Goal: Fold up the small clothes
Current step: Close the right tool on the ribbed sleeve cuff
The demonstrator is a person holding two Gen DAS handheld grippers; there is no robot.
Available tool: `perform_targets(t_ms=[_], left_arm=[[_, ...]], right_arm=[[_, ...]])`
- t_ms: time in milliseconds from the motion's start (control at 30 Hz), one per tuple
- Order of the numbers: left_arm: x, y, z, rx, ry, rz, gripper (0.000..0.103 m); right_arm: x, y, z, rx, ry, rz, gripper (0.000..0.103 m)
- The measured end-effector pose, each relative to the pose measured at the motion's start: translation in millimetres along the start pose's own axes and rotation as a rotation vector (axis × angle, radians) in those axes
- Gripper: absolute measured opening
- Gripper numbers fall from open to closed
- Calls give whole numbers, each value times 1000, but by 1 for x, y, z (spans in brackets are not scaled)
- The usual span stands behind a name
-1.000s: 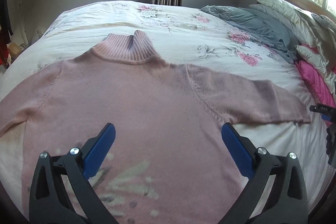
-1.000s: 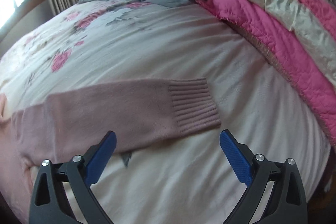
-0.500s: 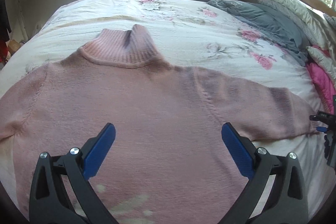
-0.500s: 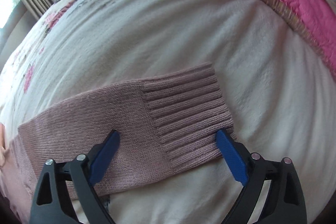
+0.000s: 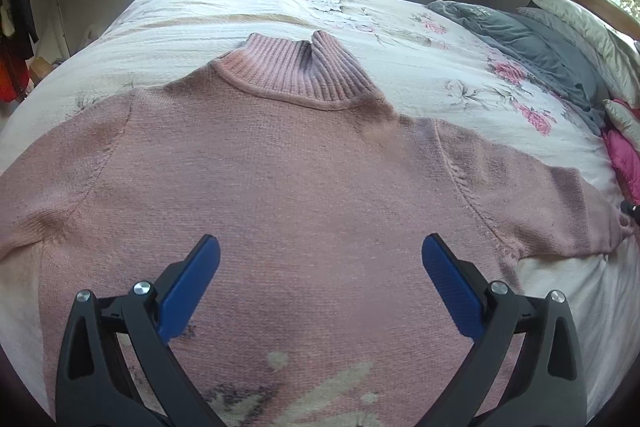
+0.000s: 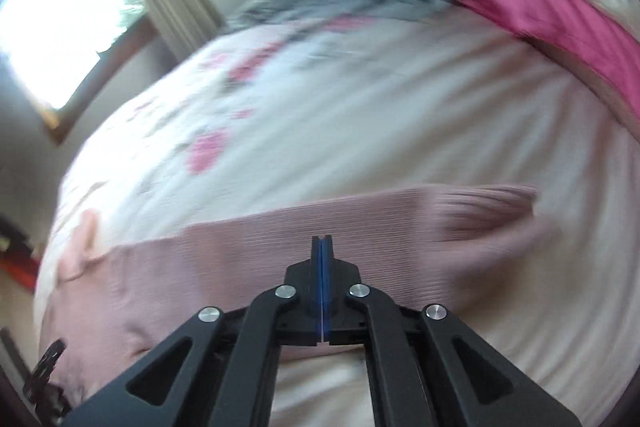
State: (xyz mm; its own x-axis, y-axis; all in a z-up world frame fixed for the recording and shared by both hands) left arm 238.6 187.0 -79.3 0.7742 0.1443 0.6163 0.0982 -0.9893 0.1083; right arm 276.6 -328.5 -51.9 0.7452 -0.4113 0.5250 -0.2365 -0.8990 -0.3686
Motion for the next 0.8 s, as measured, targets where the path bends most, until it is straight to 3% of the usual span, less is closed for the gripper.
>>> perform_targets(t_ms=[200,300,400,467,500,567,633,700,767,800], left_arm=[[-6,-16,-6,-2,1,-8,100],[-10,-23,-9,3,2,7,100],[-13,-27,-12,3,7,19,100],[-14,-27,-12,-3,11,26,100],[-15,-26,-12,-7,11,28,100],[-17,-22,-12,-21,7,35,100],[-20,-17,-12,-34,4,49,100],[-23,-12,-13,-35,7,65,100],[-26,-9,-15,-36,9,80,100],[-28,-8,-16,-38,11,86,100]], right_arm=[[-30,-108,-13,127,6,-190,0],[-28,-118,-15,84,1,-204,5],[-6,-66,-11,8,-21,-88,25],[13,-9,-5,-146,-20,-22,63],[20,23,-4,-245,-11,3,71],[26,68,-3,-294,-10,66,76],[27,108,8,-246,-56,174,76],[27,124,16,-249,-67,211,77],[24,136,28,-286,-85,207,89],[20,135,34,-278,-108,206,90]])
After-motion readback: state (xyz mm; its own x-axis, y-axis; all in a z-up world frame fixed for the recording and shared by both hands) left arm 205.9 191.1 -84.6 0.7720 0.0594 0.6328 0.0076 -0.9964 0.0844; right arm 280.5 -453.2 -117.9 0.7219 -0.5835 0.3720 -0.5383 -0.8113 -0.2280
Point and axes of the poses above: each gripper's, at about its wrist camera, not at the fingertips, and z roughly the way its jaws point, y to its right, x to its top, the point moved 4 cm from there along z, roughly the way its jaws point, and after that the axes turned 4 degrees about z, right-handed, at the moved point
